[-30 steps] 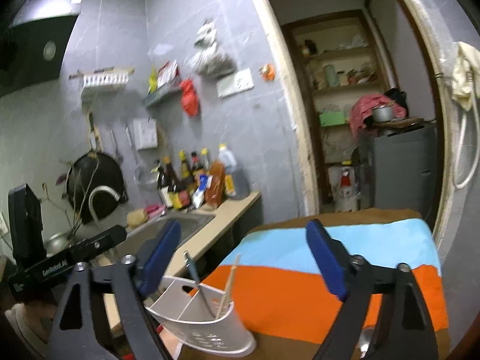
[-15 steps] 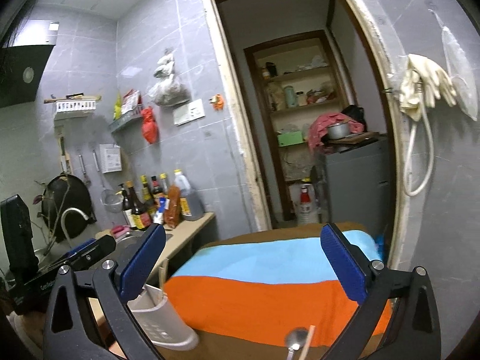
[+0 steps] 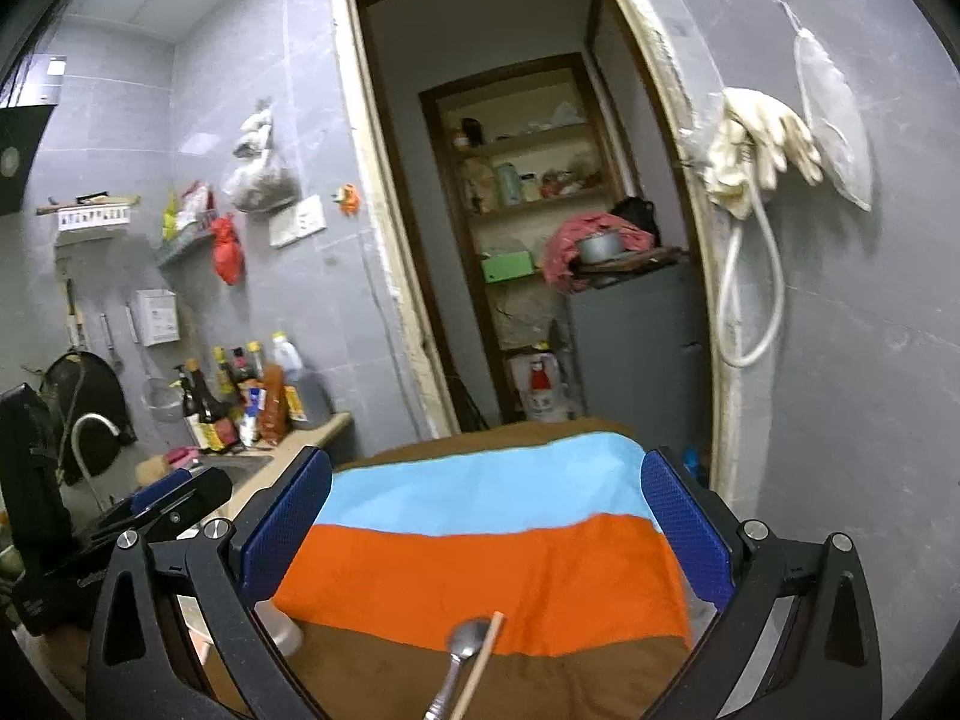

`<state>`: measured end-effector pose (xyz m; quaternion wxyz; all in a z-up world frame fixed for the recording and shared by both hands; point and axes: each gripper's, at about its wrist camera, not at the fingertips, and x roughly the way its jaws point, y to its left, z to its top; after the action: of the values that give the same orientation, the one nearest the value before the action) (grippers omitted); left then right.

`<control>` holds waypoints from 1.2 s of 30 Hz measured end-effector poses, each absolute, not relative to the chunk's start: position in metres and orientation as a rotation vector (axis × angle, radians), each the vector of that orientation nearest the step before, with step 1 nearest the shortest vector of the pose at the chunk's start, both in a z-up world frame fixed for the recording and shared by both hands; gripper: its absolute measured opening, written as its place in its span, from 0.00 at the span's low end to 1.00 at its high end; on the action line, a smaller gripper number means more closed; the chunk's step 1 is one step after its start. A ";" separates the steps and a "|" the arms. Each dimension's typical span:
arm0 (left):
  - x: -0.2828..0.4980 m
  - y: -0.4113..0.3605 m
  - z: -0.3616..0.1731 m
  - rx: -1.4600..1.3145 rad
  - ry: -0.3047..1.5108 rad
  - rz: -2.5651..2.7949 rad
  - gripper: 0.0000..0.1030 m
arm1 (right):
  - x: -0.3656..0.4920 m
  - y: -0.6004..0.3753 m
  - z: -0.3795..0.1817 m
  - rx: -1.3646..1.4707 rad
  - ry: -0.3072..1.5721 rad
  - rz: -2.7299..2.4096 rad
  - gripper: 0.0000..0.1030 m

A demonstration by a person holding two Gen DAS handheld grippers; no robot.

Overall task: Organize utensils
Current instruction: 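Move both open tools down to the silver spoon and wooden chopstick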

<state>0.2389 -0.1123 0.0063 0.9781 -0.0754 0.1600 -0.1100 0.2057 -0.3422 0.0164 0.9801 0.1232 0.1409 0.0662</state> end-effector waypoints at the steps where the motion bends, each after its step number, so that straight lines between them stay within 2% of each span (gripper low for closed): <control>1: 0.241 -0.115 0.003 -0.150 0.335 -0.230 1.00 | 0.205 -0.345 0.013 0.247 0.291 0.124 0.99; 18: 0.276 -0.143 -0.076 -0.124 0.633 -0.274 1.00 | 0.228 -0.388 -0.077 0.312 0.531 0.075 0.97; 20: 0.279 -0.143 -0.086 -0.130 0.676 -0.276 0.99 | 0.232 -0.387 -0.090 0.322 0.561 0.093 0.90; 22: 0.282 -0.143 -0.094 -0.141 0.708 -0.286 0.99 | 0.239 -0.385 -0.102 0.335 0.599 0.110 0.72; 23: 0.283 -0.143 -0.097 -0.146 0.719 -0.291 0.99 | 0.242 -0.384 -0.107 0.340 0.615 0.122 0.69; 28: 0.288 -0.146 -0.113 -0.173 0.786 -0.334 0.76 | 0.257 -0.376 -0.129 0.352 0.676 0.182 0.47; 36: 0.302 -0.155 -0.137 -0.223 0.897 -0.395 0.43 | 0.284 -0.350 -0.157 0.318 0.789 0.277 0.33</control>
<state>0.3019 -0.1554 -0.1373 0.8763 -0.1069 0.4299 -0.1894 0.2836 -0.3502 -0.1572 0.9015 0.1539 0.3816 0.1340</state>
